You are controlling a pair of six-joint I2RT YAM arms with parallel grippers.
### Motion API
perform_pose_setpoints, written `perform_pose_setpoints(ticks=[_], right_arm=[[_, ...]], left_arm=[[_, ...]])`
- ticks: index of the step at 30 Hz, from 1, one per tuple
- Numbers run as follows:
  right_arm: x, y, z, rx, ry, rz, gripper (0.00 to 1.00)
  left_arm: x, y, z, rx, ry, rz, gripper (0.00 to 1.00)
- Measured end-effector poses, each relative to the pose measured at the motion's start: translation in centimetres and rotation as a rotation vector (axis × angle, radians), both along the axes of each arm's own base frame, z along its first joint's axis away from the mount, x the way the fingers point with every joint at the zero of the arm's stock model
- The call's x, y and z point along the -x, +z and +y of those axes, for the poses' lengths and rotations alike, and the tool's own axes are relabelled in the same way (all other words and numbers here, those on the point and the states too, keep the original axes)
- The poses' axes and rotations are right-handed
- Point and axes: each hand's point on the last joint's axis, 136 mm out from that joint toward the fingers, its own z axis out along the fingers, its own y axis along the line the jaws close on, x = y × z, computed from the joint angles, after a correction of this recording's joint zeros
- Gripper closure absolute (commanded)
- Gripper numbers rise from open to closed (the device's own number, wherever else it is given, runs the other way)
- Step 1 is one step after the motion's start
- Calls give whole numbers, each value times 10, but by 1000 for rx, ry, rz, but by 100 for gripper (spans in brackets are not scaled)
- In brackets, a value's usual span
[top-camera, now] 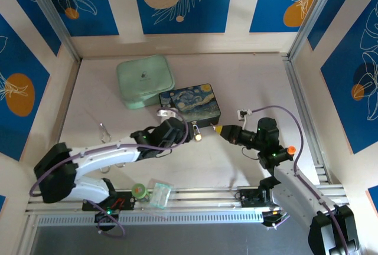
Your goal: Unlock a padlock with a key
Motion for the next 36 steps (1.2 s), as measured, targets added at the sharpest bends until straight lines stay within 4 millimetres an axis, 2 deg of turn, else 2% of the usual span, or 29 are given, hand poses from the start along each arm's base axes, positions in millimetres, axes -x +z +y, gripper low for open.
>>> perform_pose_setpoints(ticks=[4,8,12,15,19,27,33,36], right_arm=[[7,-14,-3,39,9,42,100],[12,-24,-5,67,17,71,100],[13,-27,-5,75,19,80,100],[14,-28,-6,76,18,82,100],[14,-30,-7,77,14,88,100],[14,-37,-9,84,1,102,100],[13,-38,-10,86,-3,101,100],[13,-43,-11,85,-17,115,100]], left_arm=[[2,-22,-20,-29,-26,36,18],[3,-48,-27,-55,-10,77,12],[1,-60,-30,-75,13,84,10],[-5,-67,-36,-80,28,82,13],[-11,-77,-43,-73,50,77,26],[-23,-89,-56,-37,90,67,33],[-29,-96,-66,-17,104,71,56],[-29,-98,-70,8,112,77,64]])
